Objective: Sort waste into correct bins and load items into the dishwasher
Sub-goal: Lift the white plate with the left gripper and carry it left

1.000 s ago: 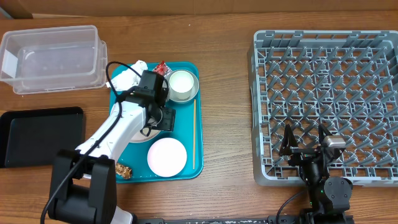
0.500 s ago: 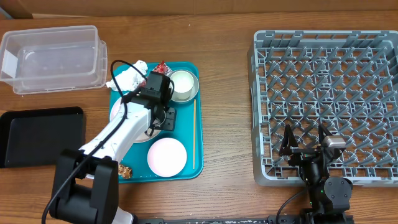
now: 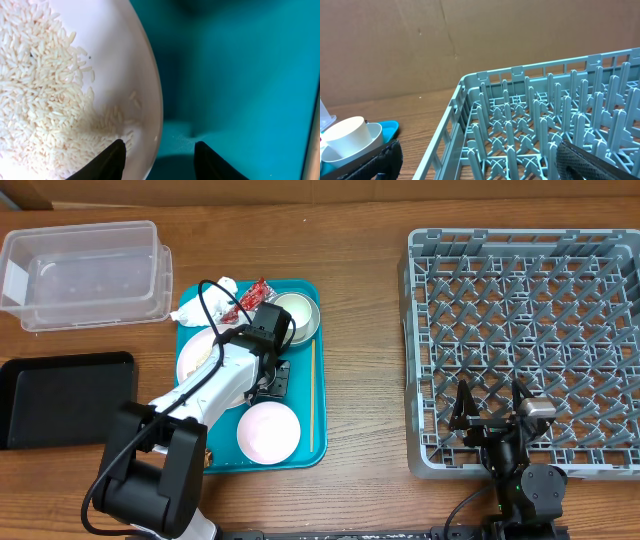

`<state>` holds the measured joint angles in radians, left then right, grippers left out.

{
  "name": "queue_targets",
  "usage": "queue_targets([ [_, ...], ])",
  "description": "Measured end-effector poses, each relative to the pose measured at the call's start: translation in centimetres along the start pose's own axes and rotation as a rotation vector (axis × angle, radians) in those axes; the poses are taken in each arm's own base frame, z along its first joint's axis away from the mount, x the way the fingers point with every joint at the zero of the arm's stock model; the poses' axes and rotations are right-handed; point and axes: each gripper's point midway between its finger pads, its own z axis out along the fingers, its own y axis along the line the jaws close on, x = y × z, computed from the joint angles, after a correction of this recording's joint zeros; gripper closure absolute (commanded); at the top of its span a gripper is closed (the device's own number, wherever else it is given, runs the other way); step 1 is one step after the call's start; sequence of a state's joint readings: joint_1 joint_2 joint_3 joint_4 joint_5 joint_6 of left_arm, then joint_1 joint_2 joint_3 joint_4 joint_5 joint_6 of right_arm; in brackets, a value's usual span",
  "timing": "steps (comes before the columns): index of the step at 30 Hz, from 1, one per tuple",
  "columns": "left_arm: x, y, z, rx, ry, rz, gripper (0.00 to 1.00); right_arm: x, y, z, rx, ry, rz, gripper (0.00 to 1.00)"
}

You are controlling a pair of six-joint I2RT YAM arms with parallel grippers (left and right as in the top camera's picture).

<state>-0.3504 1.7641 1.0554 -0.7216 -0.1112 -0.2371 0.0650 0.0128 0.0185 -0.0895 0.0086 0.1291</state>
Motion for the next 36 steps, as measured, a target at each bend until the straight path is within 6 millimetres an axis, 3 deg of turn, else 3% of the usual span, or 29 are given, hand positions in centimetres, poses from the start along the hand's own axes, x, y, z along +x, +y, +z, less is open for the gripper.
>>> queue_targets([
  [4, 0.2, 0.2, 0.0, -0.009, 0.009, -0.017, 0.62, 0.0, 0.0, 0.0, -0.001, 0.000, 0.000, 0.00],
  [14, 0.6, 0.3, 0.3, -0.017, 0.016, -0.022, 0.67, 0.0, 0.0, 0.0, -0.001, 0.000, 0.000, 0.00],
  [28, 1.2, 1.1, 0.9, -0.064, 0.012, -0.015, 0.96, 0.0, 0.0, 0.0, -0.001, 0.001, 0.000, 0.00],
  [36, 2.1, 1.6, 0.2, -0.088, 0.067, -0.003, 0.96, 0.0, 0.0, 0.0, 0.000, 0.000, 0.000, 0.00],
])
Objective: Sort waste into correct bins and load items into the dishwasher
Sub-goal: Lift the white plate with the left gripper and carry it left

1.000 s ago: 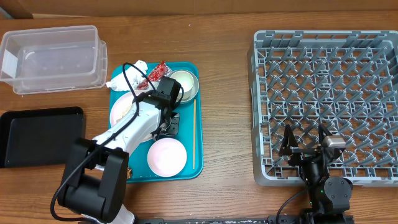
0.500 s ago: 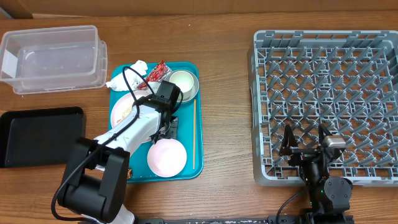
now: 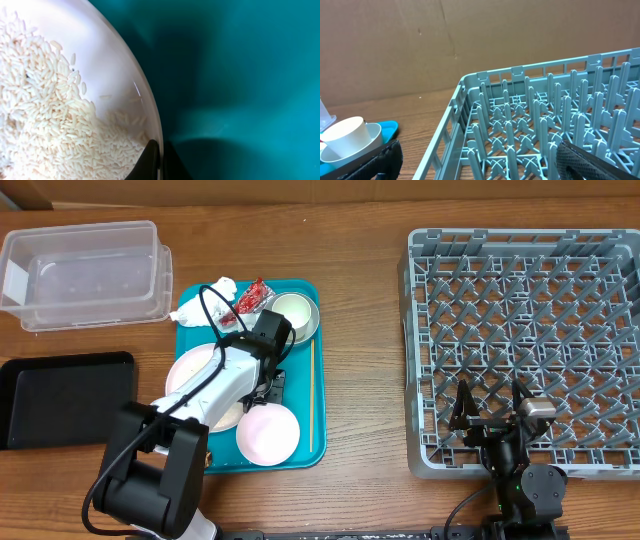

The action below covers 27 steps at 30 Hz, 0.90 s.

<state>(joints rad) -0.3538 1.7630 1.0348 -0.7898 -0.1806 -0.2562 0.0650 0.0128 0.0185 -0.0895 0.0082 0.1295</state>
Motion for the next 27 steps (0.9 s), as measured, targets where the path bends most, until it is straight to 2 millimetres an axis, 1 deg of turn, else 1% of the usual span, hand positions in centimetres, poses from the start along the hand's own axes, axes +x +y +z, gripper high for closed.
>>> queue_targets([
  [5, -0.6, 0.4, -1.3, -0.018, 0.007, 0.000, 0.96, 0.0, 0.0, 0.0, 0.000, 0.000, 0.000, 0.00],
  [12, -1.7, 0.9, -4.1, -0.037, 0.014, -0.007, 0.96, 0.0, 0.0, 0.0, 0.000, 0.000, 0.000, 0.00],
  [18, -3.2, 2.0, -7.5, -0.084, -0.003, -0.036, 0.96, 0.0, 0.0, 0.0, 0.000, 0.000, 0.000, 0.00],
  [23, -5.2, 2.9, -10.6, -0.105, -0.062, -0.058, 0.96, 0.0, 0.0, 0.0, 0.000, 0.000, 0.000, 0.00],
  [27, -6.5, 3.8, -12.4, -0.104, -0.103, -0.090, 0.96, 0.0, 0.0, 0.0, 0.000, 0.001, 0.000, 0.00],
])
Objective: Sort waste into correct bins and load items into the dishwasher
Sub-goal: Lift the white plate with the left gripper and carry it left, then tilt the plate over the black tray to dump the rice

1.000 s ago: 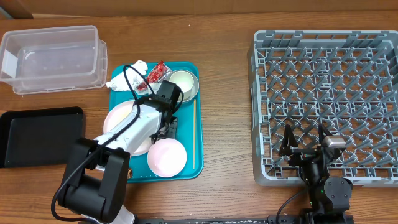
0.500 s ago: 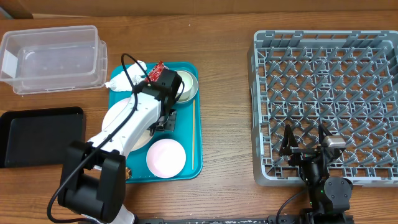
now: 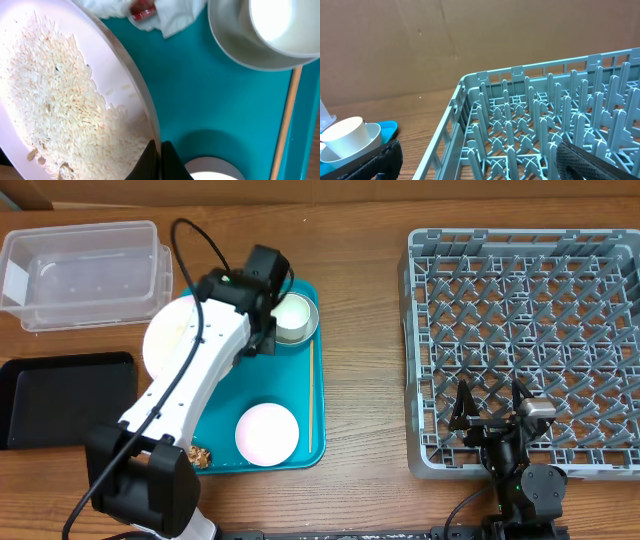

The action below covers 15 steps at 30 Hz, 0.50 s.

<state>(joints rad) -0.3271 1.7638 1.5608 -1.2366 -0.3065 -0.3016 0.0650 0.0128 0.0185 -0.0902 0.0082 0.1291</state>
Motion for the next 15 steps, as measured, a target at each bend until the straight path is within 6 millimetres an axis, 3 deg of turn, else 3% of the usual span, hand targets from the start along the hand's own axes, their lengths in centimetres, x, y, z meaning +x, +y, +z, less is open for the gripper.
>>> queue_targets([
  [5, -2.6, 3.3, -1.3, -0.002, -0.058, -0.110, 0.96, 0.0, 0.0, 0.0, 0.000, -0.001, 0.000, 0.00],
  [9, -3.8, 8.0, -1.1, -0.026, -0.071, -0.240, 0.96, 0.0, 0.0, 0.0, 0.000, 0.000, 0.000, 0.00],
  [15, -3.9, 15.2, 0.7, -0.003, -0.066, -0.457, 0.96, 0.0, 0.0, 0.0, -0.001, -0.001, 0.000, 0.00],
])
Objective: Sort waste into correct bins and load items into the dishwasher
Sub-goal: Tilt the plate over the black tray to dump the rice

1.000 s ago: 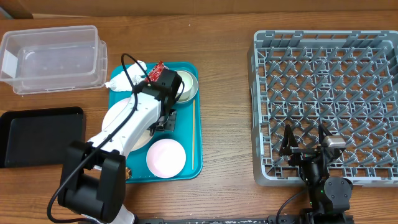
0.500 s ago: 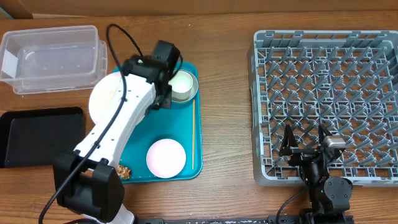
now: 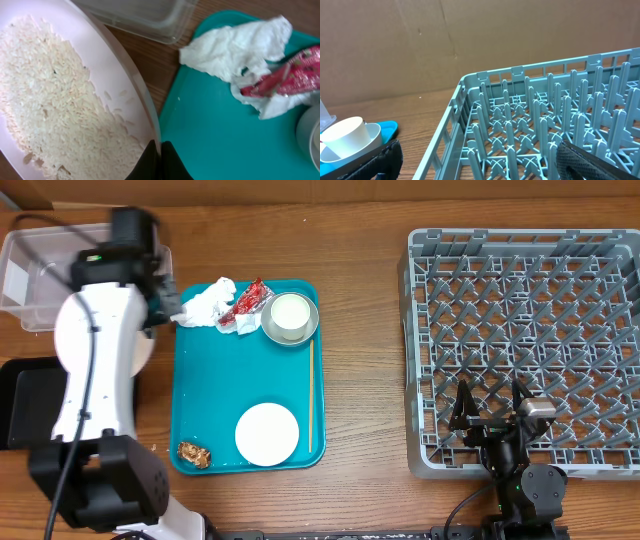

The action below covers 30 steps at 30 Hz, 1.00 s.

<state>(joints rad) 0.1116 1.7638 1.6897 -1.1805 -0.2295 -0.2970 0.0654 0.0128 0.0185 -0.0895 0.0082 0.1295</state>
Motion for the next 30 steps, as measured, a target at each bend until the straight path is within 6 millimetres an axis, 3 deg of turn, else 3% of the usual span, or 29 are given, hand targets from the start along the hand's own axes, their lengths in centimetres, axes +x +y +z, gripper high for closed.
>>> queue_targets([
  [5, -1.5, 4.0, 1.1, 0.072, 0.005, -0.155, 0.96, 0.0, 0.0, 0.0, 0.000, 0.000, 0.000, 0.00],
  [10, -2.9, 6.8, 1.6, 0.139, -0.024, -0.257, 0.96, 0.0, 0.0, 0.0, 0.000, -0.001, 0.000, 0.00],
  [16, -3.7, 8.2, 3.1, 0.192, -0.059, -0.316, 0.96, 0.0, 0.0, 0.0, 0.000, 0.000, 0.000, 0.00],
  [23, -1.6, 9.3, 6.9, 0.243, -0.018, -0.378, 0.96, 0.0, 0.0, 0.0, 0.000, -0.001, 0.000, 0.00],
  [30, -1.7, 10.1, 6.5, 0.433, -0.013, -0.470, 0.96, 0.0, 0.0, 0.0, 0.000, 0.000, 0.000, 0.00],
])
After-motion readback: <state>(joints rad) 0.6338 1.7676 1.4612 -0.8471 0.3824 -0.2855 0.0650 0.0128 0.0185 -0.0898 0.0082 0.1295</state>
